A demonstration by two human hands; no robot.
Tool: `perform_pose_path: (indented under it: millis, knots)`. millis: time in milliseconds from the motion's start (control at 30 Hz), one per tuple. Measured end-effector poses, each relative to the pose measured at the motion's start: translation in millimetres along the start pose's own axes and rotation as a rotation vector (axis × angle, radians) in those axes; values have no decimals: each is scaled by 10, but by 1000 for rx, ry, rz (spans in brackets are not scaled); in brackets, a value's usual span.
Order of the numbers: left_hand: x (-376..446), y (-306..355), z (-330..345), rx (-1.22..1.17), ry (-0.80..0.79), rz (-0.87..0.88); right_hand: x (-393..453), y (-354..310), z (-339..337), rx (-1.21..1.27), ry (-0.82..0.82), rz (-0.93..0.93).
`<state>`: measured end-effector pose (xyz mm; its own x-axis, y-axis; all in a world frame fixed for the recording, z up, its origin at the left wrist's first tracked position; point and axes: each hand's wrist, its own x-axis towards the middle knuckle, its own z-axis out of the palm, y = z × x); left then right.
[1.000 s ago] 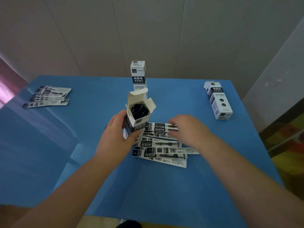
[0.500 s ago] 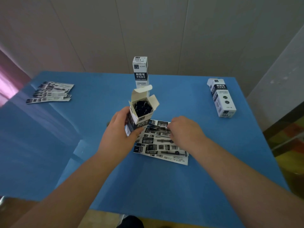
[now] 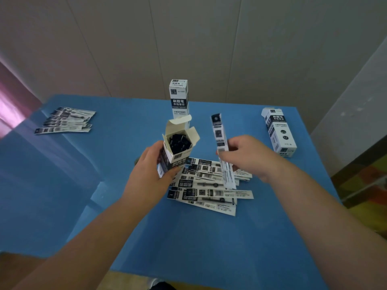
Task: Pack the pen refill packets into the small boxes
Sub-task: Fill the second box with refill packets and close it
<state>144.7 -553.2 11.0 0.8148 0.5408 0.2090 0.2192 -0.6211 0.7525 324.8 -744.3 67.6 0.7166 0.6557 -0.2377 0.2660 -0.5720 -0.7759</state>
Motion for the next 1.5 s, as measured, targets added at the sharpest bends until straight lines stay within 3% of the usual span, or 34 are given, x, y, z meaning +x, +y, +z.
perform_pose_path:
  millis: [133, 267, 500, 733, 967, 1200, 1500]
  knots:
    - [4, 27, 2, 4, -7, 24, -149, -83, -164, 322, -25, -27]
    - [8, 70, 14, -6, 8, 30, -306, -274, -226, 598, -24, -197]
    - [15, 71, 27, 31, 1, 59, -362, -527, -93, 772, 155, -356]
    - [23, 59, 54, 53, -9, 90, -305, -619, 66, 723, 275, -432]
    - [9, 50, 63, 84, 6, 112, -240, -668, 106, 660, 241, -401]
    - [-4, 36, 63, 66, 21, 109, -205, -708, -74, 429, 174, -397]
    - [14, 20, 80, 63, 34, 117, -169, -776, 210, 390, 313, -345]
